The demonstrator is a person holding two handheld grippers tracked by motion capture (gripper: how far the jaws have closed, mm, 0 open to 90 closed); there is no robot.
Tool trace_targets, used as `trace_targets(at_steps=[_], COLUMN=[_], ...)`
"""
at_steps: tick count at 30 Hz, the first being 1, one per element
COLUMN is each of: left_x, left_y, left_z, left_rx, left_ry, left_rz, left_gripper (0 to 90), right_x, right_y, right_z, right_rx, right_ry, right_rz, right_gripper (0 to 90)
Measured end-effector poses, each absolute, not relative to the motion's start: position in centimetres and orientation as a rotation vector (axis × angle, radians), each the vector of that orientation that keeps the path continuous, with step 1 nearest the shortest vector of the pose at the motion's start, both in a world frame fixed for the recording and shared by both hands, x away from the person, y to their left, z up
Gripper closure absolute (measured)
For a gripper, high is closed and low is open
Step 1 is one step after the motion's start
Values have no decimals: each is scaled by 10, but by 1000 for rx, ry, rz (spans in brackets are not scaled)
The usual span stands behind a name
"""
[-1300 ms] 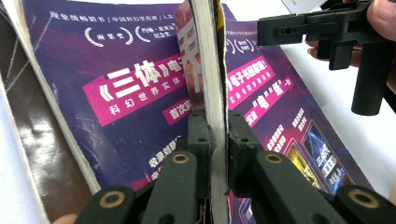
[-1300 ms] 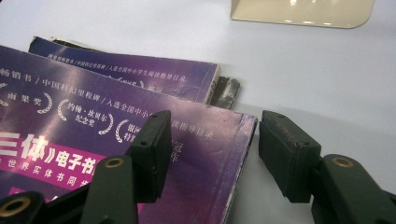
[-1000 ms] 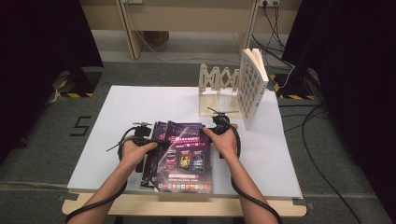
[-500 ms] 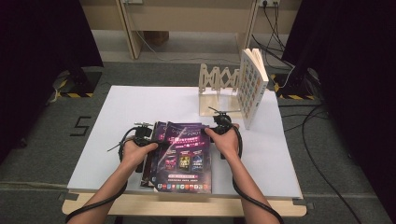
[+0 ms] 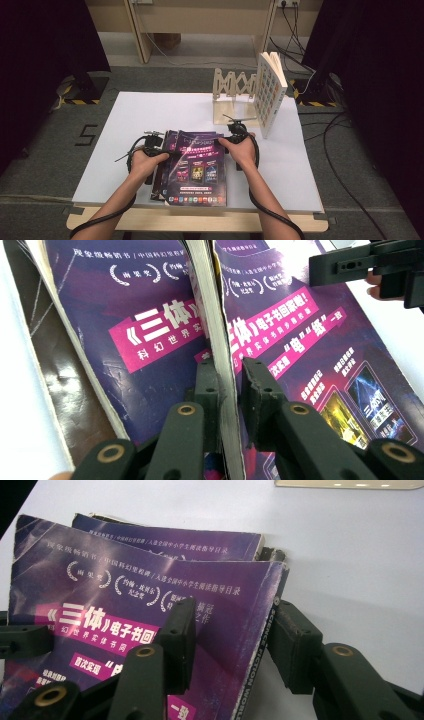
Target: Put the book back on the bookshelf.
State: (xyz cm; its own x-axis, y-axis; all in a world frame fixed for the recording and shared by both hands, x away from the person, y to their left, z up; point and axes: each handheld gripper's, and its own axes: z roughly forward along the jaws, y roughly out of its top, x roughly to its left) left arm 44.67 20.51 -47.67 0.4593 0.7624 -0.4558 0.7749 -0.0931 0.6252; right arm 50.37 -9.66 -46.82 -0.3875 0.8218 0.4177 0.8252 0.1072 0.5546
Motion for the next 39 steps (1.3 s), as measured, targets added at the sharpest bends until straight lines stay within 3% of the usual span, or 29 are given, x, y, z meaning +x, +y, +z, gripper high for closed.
trace_targets(at_steps=[12, 19, 28, 32, 39], left_x=[447, 447, 446, 445, 442], left_y=[206, 208, 206, 207, 208], left_z=[-477, -478, -477, -476, -476], left_rx=[1843, 1839, 1846, 1843, 1846], left_ry=[1298, 1308, 1306, 1304, 1293], left_rz=[-19, -21, -8, -3, 34], left_gripper=[782, 773, 771, 765, 721], right_x=[513, 507, 509, 508, 503], right_y=[-97, -95, -96, -97, -94], right_z=[-480, -466, -461, -459, -451], right_rx=[-1747, -1708, -1663, -1664, -1666], right_ry=[-2230, -2344, -2373, -2333, -2304], right_rz=[-1183, -1250, -1236, -1282, -1332], right_gripper=[509, 677, 701, 762, 792])
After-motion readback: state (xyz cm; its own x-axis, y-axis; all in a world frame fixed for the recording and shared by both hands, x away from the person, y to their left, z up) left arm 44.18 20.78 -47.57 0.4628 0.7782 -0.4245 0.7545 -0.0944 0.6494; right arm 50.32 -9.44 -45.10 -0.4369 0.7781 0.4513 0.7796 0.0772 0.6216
